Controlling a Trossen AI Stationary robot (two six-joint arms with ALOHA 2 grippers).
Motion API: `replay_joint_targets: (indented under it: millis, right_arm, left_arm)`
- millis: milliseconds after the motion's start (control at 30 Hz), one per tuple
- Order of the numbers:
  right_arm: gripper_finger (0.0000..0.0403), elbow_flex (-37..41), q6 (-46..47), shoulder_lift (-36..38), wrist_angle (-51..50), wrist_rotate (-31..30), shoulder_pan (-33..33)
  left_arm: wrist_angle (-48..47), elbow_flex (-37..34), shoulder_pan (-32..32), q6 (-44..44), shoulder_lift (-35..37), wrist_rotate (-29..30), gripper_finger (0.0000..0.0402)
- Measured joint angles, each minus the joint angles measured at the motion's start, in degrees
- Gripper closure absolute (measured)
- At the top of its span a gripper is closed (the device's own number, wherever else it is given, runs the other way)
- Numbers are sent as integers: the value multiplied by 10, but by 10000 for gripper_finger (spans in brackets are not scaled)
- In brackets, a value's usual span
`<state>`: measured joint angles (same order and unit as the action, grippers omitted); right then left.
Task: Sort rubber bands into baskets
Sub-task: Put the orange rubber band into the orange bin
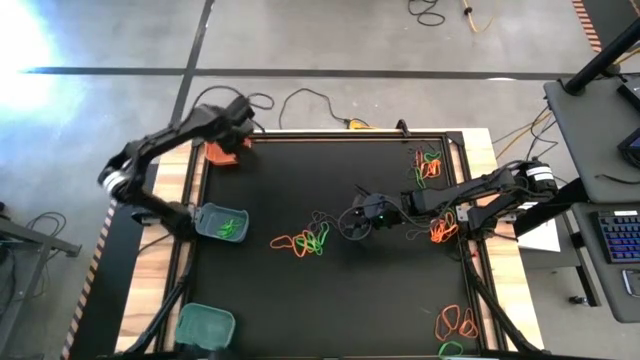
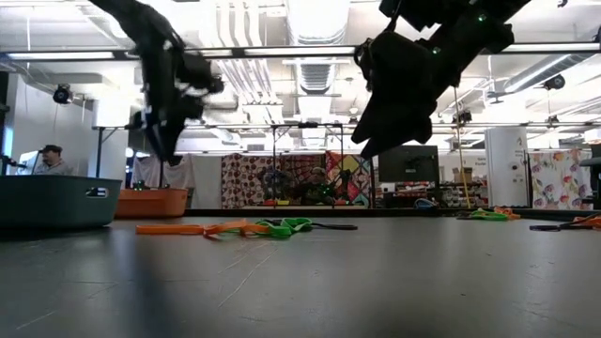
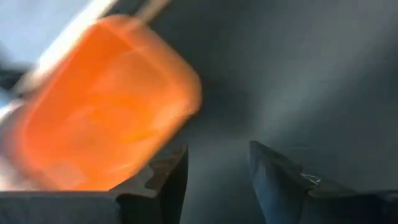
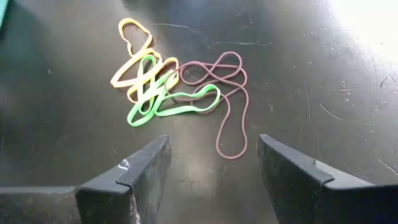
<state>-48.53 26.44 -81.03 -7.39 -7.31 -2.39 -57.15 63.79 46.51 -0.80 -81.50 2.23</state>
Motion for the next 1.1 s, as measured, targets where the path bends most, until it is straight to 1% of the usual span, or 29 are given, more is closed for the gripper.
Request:
replay_joint_targets:
  millis: [100, 133, 167, 233, 300, 400, 467, 500, 667, 733, 800, 900, 1100]
  right_arm:
    - [174, 0, 0, 0, 12, -2, 0]
    - [174, 0, -1, 0, 16, -2, 0]
    - [174, 0, -4, 0, 21, -2, 0]
    - [174, 0, -12, 0, 28, -2, 0]
    - [174, 0, -16, 0, 29, -2, 0]
    - [174, 0, -26, 0, 29, -2, 0]
    - [174, 0, -36, 0, 30, -2, 0]
    - [174, 0, -37, 0, 30, -2, 0]
    - [174, 0, -38, 0, 33, -2, 0]
    - [174, 0, -38, 0, 36, -2, 0]
    - [174, 0, -39, 0, 35, -2, 0]
    - [174, 0, -39, 0, 35, -2, 0]
    - [174, 0, -30, 0, 34, -2, 0]
  left_arm:
    - [71, -61, -82, 27, 57, -100, 247]
    - [104, -84, -114, 40, 75, -124, 246]
    - [137, -108, -149, 49, 89, -139, 246]
    - [210, -156, -227, 63, 110, -143, 246]
    - [280, -203, -307, 75, 120, -114, 246]
    - [357, -257, -420, 97, 114, -19, 246]
    - [384, -278, -476, 121, 102, 30, 246]
    - [395, -285, -495, 140, 96, 41, 246]
    - [465, -307, -545, 190, 69, 48, 246]
    - [485, -312, -551, 205, 55, 38, 245]
    - [484, -313, -550, 213, 39, 29, 241]
    - [486, -305, -550, 207, 9, 36, 222]
    - [496, -288, -550, 190, -65, 53, 164]
